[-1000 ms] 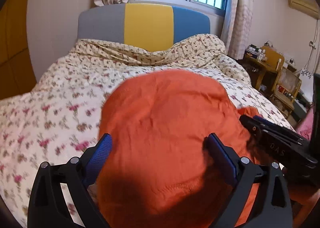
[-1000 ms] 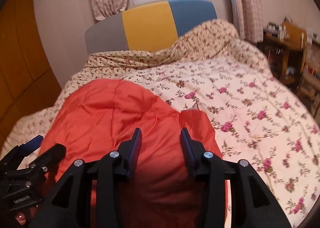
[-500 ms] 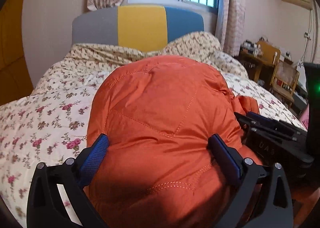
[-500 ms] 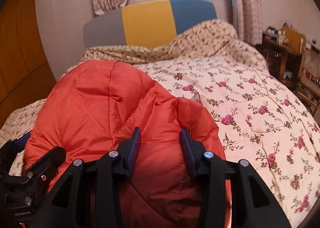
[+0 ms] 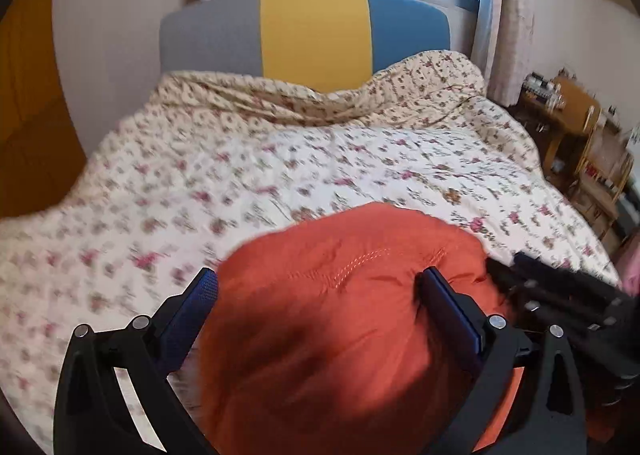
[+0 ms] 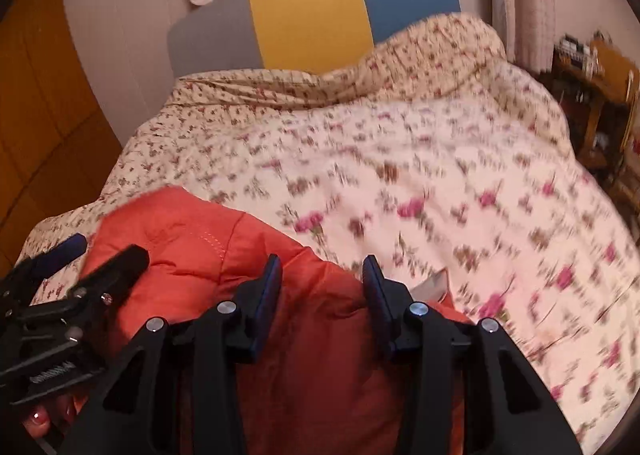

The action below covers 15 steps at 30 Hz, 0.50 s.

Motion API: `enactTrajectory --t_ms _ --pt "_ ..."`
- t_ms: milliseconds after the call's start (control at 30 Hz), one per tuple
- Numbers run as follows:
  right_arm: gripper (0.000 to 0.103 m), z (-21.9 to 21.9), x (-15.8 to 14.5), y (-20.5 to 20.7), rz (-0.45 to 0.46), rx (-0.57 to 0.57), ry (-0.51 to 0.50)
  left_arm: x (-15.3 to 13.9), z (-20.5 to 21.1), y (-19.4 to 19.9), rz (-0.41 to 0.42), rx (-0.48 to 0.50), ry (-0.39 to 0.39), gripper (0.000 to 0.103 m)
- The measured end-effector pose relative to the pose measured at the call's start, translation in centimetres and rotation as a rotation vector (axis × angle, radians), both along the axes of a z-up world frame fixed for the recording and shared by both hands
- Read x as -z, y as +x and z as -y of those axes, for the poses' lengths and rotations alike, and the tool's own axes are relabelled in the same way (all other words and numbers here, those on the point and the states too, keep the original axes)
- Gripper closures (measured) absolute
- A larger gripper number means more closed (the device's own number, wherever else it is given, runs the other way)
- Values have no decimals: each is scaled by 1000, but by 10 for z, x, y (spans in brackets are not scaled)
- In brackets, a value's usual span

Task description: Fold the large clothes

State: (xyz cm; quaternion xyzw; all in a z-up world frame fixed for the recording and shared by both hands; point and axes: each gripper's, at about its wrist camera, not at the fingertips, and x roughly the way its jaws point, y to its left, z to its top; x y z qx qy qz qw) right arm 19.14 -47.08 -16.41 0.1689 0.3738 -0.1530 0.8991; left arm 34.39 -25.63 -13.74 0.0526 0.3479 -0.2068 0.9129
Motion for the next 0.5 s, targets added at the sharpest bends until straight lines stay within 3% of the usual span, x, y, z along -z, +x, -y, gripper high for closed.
enactTrajectory --t_ms 200,500 --pt "61 6 20 13 -46 14 3 17 13 0 15 -24 30 3" --pt "61 10 39 24 -68 35 21 37 16 17 -50 -18 30 3"
